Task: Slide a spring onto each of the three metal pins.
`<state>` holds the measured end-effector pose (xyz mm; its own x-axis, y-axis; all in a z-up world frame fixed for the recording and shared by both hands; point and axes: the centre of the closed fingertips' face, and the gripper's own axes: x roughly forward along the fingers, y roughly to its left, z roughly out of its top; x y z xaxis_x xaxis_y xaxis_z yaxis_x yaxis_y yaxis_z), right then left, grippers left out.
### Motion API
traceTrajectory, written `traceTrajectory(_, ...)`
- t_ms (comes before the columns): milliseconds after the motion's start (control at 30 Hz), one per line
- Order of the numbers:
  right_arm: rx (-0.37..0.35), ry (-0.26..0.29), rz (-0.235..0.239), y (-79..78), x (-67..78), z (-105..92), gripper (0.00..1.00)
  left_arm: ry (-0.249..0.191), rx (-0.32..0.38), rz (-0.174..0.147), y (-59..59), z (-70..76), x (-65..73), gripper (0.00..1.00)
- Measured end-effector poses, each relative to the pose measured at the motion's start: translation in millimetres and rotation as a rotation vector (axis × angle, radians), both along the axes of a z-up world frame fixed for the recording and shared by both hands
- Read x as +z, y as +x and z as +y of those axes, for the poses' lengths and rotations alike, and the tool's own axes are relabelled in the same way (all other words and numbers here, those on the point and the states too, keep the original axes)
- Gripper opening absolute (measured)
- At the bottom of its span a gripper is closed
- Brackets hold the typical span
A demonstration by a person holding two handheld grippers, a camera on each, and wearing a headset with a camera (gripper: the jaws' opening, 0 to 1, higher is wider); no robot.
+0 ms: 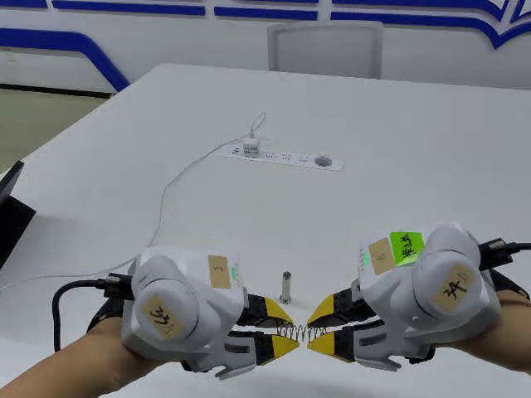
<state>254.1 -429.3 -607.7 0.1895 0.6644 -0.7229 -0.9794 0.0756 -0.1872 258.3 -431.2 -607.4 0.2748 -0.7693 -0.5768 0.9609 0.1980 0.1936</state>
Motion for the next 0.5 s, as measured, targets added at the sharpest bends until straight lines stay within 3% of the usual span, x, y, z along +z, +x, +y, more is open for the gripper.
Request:
traceTrajectory(300,-0.032,0.036,0.003,4.2,3.3,-0.8,0.13,-0.01,-0.002,-0.006,1.5,0.6,2.7,0.1)
traceTrajectory(500,-0.064,0.037,0.013,8.0,-3.2,-8.6,0.16,-0.017,-0.004,-0.01,2.7,1.1,6.1,0.09)
